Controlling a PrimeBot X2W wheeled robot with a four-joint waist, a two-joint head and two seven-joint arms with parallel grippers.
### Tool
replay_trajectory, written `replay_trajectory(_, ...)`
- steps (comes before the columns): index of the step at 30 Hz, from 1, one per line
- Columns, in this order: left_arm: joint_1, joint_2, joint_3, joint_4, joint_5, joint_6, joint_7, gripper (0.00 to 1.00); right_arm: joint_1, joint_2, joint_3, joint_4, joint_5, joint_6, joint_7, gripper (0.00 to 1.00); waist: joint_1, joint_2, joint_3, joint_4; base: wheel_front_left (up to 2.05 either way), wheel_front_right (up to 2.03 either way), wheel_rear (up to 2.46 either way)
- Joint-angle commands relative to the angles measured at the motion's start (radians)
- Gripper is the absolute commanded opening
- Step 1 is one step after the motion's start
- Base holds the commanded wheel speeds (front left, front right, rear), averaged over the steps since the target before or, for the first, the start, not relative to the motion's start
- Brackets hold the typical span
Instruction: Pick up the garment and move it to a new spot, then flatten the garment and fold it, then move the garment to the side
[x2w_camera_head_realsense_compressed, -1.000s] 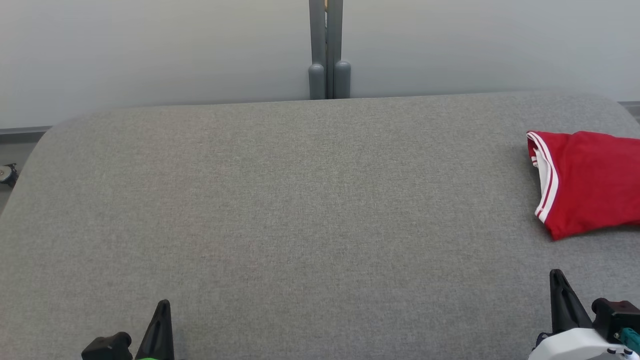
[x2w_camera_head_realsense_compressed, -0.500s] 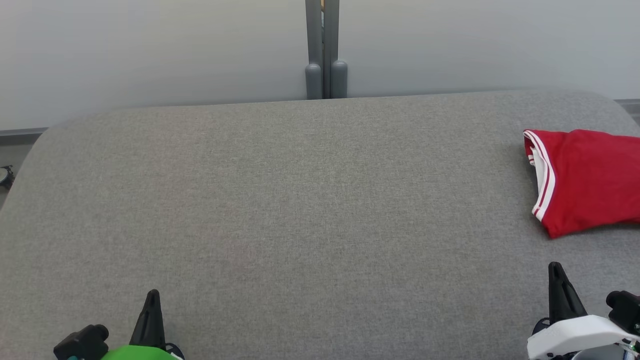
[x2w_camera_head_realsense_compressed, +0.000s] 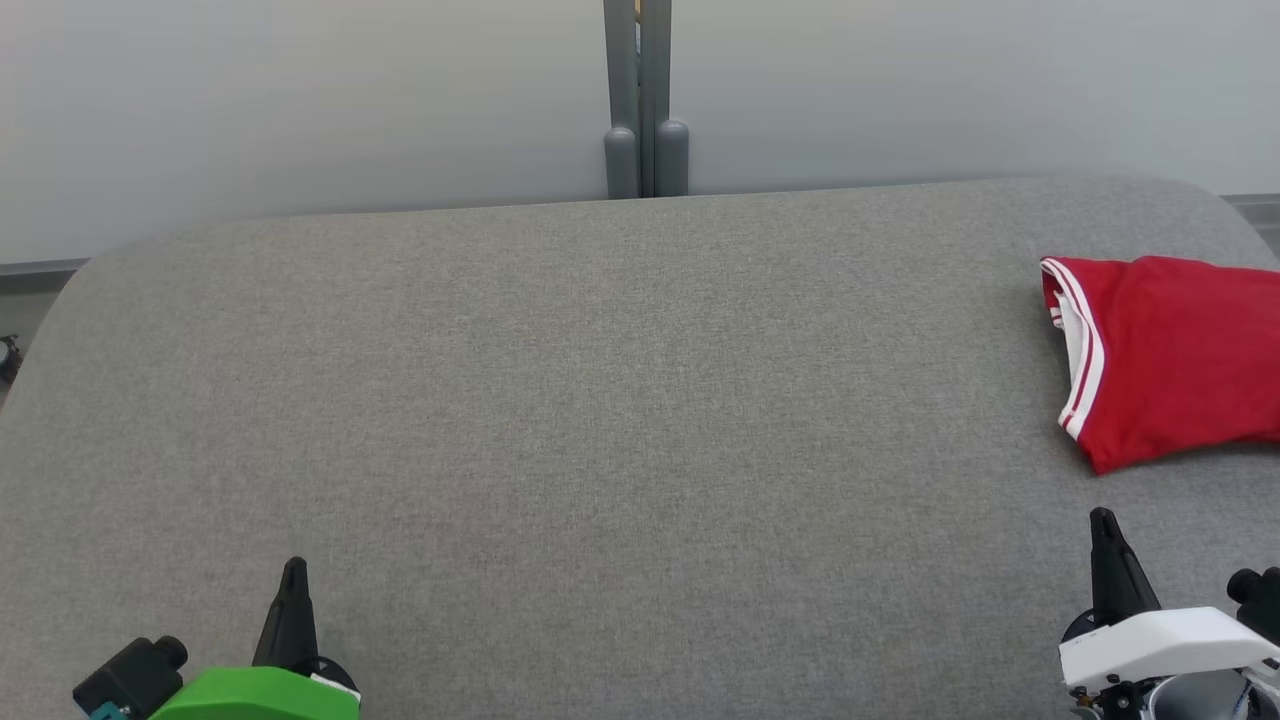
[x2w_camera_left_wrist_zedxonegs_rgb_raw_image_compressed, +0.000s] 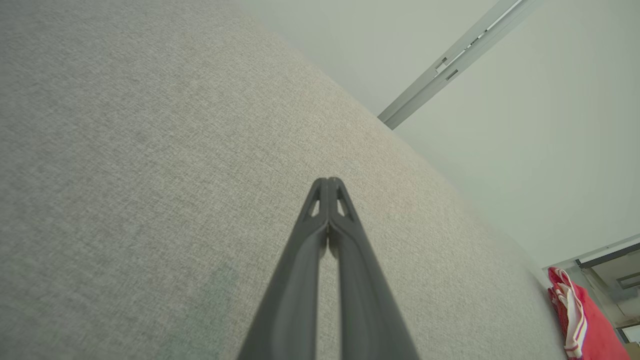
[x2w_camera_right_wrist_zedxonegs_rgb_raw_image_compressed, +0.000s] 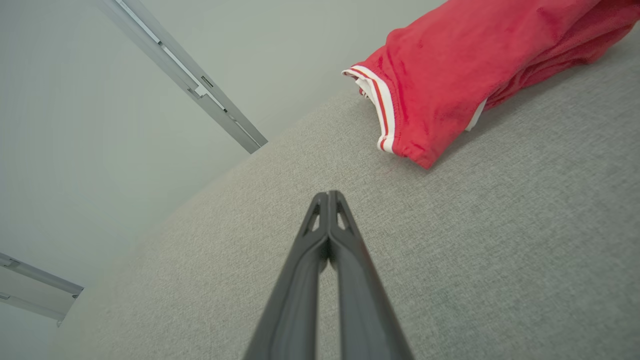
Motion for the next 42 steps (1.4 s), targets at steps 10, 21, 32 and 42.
replay_trajectory(10,-0.045,0.002,0.018,-0.026,-0.149,0.0,0.036,0.0,-0.044,-0.011,0.01,-0.003,0.174,0.0,0.037,0.0,0.0,0.0,0.001,-0.006,0.0,0.0,0.0)
replay_trajectory(21,-0.06,0.001,0.028,-0.034,-0.264,0.0,0.066,0.0,-0.062,-0.012,0.018,0.002,0.313,0.0,0.067,0.0,0.0,0.0,0.001,-0.011,0.0,0.0,0.0)
replay_trajectory(32,-0.077,-0.001,0.039,-0.044,-0.39,0.0,0.1,0.0,-0.082,-0.014,0.026,0.008,0.464,0.0,0.101,0.0,0.0,0.0,0.002,-0.018,0.0,0.0,0.0)
replay_trajectory(42,-0.088,-0.002,0.047,-0.051,-0.482,0.0,0.124,0.0,-0.096,-0.016,0.033,0.013,0.578,0.0,0.127,0.0,0.0,0.0,0.003,-0.023,0.0,0.0,0.0)
